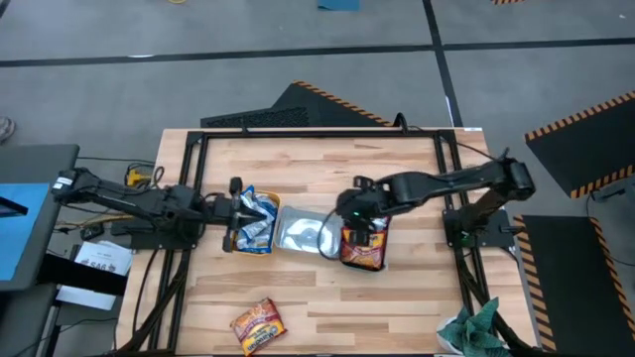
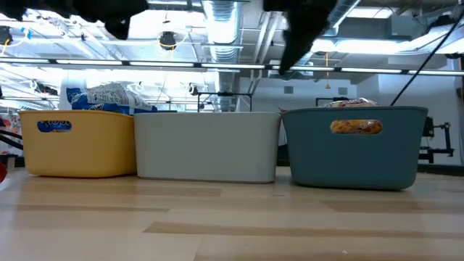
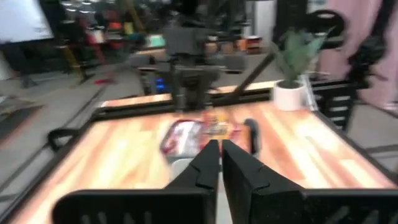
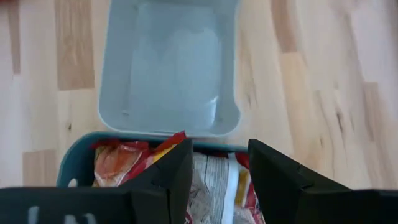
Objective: Sort Maruchan noodles
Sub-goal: Put the red noodle pack into the white bin
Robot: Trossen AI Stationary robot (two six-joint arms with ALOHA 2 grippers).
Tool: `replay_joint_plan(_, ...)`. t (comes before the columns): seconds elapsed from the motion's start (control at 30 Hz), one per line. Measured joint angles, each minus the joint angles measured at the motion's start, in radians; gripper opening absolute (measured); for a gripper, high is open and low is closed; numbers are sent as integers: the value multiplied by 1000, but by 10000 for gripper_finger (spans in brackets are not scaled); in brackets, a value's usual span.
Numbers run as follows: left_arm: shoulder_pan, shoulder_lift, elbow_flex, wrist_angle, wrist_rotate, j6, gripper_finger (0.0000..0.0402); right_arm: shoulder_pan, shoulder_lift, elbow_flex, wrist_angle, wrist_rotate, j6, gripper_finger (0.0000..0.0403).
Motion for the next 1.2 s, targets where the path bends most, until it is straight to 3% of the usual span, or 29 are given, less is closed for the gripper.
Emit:
replay_joint_plan(0.2,-52,127,25,45,217,-126,77,56,-143,-162,108,129,48,175)
replay_joint_plan(0.37,-181,249,99,-54,216,-261,155,81,-216,-246,208,203,51,175)
replay_joint_plan(0.53,-329,409,228,-235,143,-345,208,80,-229,-273,258,241,64,175)
replay_joint_plan(0.73,-467,607,406,-509,83,-366,223,79,-193,-274,325,266,58,175)
replay_joint_plan(0.93,-539,770,506,-565,85,-476,223,79,-129,-274,340,269,50,175)
replay_joint_plan(1.2,-570,931,543,-568,116,-538,222,67,-60,-275,330,270,21,175)
